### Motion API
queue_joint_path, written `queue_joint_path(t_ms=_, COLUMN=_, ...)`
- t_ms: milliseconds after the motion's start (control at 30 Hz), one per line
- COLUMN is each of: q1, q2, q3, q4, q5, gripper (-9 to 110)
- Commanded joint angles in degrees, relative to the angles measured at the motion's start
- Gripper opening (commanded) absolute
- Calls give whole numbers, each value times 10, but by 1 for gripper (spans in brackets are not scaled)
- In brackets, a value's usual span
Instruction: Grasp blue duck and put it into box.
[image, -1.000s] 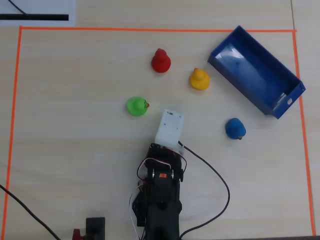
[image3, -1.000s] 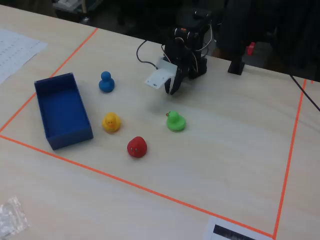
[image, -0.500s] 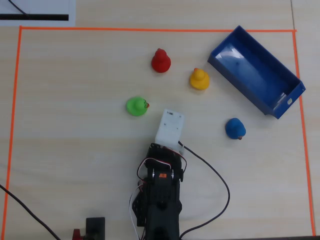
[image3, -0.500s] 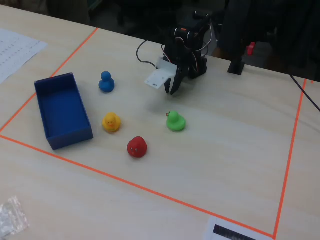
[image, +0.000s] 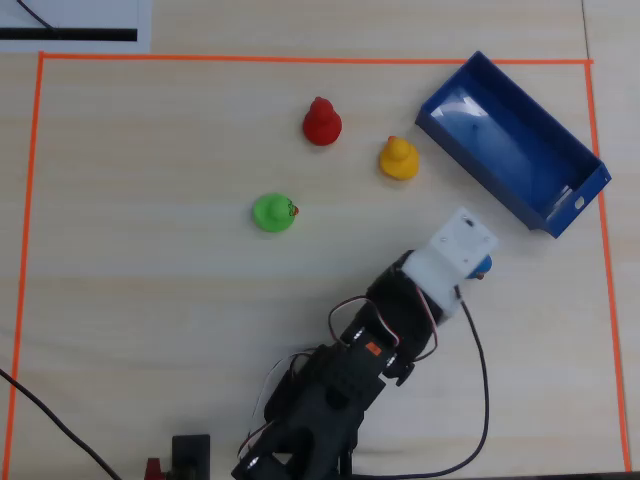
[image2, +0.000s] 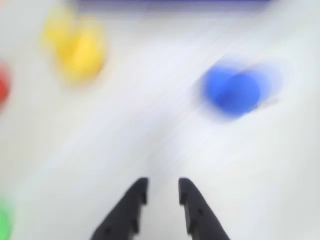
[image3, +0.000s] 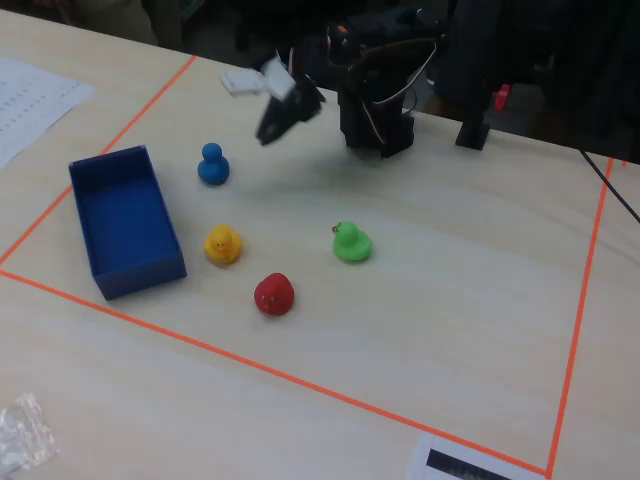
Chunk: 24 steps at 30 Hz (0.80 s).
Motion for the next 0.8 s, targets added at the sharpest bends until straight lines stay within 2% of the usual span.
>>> queue_joint_path(t_ms=0, q1=111, q2=-106, q3=-85, q4=-73, q5=-25, gripper=11)
queue_joint_path(t_ms=233, q1=213, q2=-250, q3=-170, q4=-136, q5=-26, gripper=18)
queue_joint_path(t_ms=367, q1=243, q2=-296, q3=-168, q4=-193, q5=-49, gripper=27)
queue_joint_path(t_ms=567, q1=208, q2=-308, q3=-88, q4=-288, q5=-48, gripper=45)
queue_joint_path(t_ms=767, q1=134, q2=-312, q3=-91, q4=-287, q5=21, gripper=47)
